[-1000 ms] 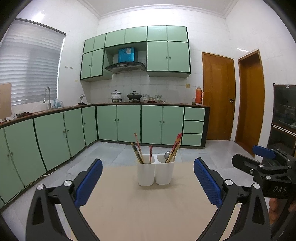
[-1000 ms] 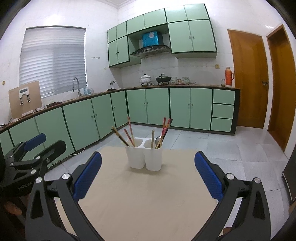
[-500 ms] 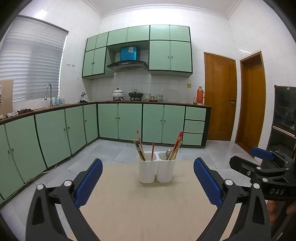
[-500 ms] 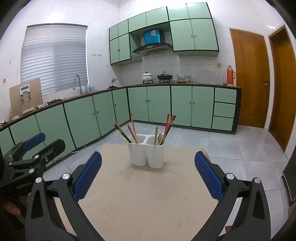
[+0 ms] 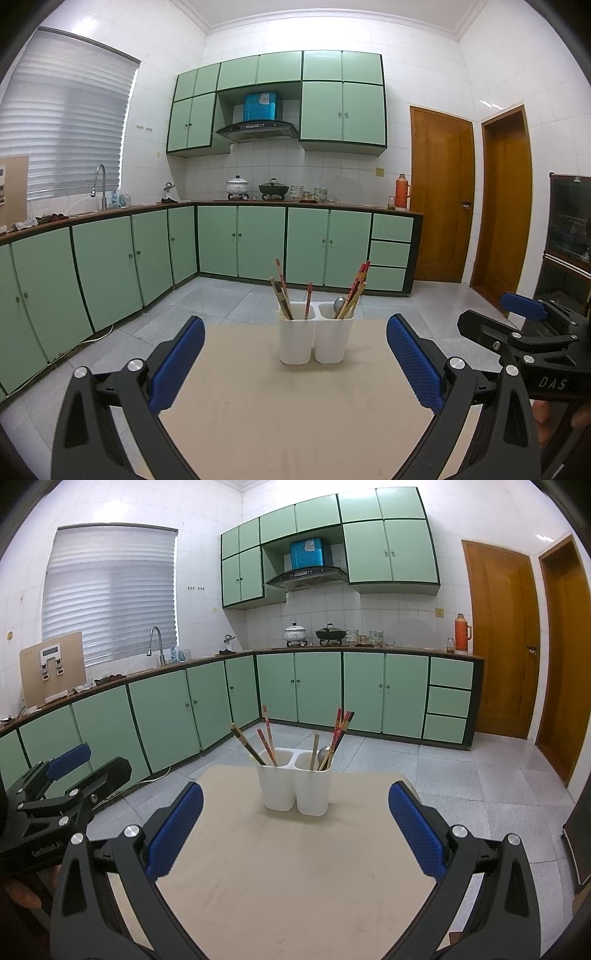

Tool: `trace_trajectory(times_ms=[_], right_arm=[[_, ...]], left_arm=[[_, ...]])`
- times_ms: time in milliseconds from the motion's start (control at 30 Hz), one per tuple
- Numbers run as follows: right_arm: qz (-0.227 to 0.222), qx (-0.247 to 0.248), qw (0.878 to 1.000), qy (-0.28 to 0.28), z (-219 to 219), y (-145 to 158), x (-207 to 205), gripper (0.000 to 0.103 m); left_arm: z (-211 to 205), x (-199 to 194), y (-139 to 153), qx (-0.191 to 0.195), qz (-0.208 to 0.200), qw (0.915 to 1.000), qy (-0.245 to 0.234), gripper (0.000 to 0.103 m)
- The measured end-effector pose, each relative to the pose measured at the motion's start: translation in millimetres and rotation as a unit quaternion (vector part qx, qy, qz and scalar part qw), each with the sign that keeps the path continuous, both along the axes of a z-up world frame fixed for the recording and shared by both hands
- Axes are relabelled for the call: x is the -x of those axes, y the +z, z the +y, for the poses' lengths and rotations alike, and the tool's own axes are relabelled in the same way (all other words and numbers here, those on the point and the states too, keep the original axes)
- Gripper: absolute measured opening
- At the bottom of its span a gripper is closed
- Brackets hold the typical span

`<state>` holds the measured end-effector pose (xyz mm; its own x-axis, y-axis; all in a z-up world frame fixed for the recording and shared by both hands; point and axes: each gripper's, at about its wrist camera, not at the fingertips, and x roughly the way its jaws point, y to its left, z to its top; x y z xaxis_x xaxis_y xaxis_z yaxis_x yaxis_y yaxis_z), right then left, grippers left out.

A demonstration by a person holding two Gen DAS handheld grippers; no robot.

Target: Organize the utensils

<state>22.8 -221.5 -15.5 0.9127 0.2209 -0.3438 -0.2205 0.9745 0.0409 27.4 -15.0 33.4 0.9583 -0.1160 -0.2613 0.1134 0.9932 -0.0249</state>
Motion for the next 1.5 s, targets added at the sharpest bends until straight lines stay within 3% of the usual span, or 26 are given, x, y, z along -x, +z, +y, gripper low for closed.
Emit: trace_trajectory(times_ms=[1500], right_arm=[[-0.003,0.003,1.0,0.003,6.8,3.5,1.2,0.097]], left_arm=[[3.8,1.3,0.0,0.0,-0.002,1.0,0.002,0.097]])
